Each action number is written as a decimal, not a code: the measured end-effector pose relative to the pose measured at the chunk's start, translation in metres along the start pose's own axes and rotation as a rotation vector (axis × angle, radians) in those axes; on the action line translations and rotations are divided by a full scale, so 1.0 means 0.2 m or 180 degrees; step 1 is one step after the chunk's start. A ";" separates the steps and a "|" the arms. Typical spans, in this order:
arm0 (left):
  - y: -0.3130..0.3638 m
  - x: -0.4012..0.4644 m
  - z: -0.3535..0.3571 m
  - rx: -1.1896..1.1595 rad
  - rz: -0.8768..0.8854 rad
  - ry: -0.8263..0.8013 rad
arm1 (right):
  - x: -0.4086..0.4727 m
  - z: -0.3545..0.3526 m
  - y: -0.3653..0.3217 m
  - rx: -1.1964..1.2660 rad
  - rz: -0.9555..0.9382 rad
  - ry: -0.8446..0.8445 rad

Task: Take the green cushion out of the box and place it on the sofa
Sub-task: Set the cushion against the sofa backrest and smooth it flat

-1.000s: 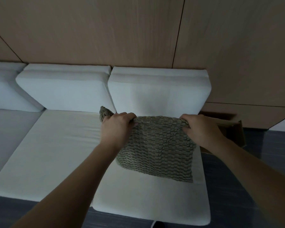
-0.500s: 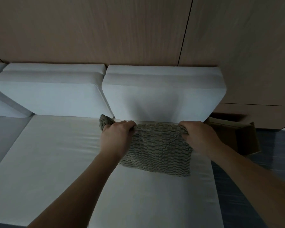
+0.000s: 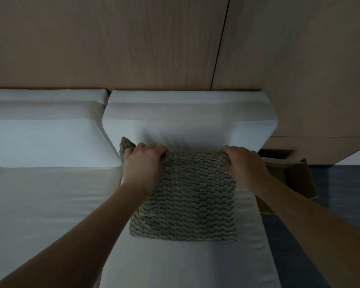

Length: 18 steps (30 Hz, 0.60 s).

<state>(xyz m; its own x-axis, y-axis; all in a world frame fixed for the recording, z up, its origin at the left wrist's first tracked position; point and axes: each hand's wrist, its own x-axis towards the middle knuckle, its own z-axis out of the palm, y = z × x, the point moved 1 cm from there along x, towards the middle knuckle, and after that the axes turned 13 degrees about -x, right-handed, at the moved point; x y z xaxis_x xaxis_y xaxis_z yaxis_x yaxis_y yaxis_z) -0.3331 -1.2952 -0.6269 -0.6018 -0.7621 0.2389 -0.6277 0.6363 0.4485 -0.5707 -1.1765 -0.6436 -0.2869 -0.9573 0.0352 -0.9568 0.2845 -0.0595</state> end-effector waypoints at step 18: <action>-0.47 -0.15 0.46 -0.1641 -0.1669 0.0086 | -0.06 0.58 0.15 0.2563 0.2544 -0.0473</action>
<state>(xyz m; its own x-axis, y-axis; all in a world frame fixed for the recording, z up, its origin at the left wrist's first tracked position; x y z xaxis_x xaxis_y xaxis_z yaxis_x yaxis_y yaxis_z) -0.3012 -1.3204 -0.7549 -0.2696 -0.9578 -0.1001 -0.5137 0.0551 0.8562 -0.5898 -1.1624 -0.7620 -0.7401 -0.5290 -0.4152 -0.1800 0.7507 -0.6356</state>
